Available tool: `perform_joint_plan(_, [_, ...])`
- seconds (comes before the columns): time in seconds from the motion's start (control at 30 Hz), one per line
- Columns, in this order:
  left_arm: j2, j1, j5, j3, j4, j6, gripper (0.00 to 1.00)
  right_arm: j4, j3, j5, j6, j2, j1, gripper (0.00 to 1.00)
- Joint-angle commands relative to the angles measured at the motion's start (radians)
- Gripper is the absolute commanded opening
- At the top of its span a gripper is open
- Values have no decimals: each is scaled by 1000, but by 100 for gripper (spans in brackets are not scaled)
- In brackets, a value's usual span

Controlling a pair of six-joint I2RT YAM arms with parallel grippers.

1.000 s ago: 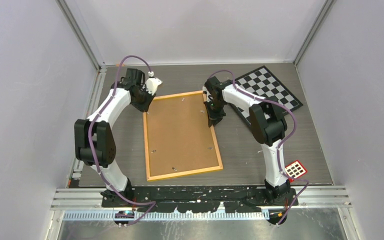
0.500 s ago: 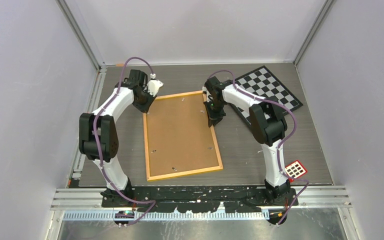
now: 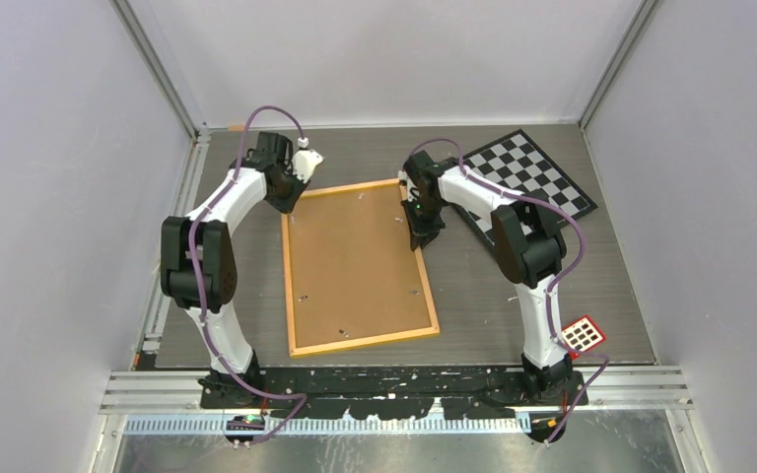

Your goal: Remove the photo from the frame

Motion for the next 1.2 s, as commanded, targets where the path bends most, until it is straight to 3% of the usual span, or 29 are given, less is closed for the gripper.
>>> perform_joint_plan(0.0, [9, -6, 19, 24, 68, -11, 0, -51, -36, 11, -54, 29, 7, 1])
perform_joint_plan(0.57, [-43, -6, 73, -11, 2, -88, 0, -57, -12, 7, -49, 49, 7, 0])
perform_joint_plan(0.73, [-52, 22, 213, 3, -28, -161, 0, -54, -12, 7, -47, 49, 7, 1])
perform_joint_plan(1.17, [-51, 31, 53, 16, 5, -182, 0, -49, -15, 0, -39, 44, 7, 1])
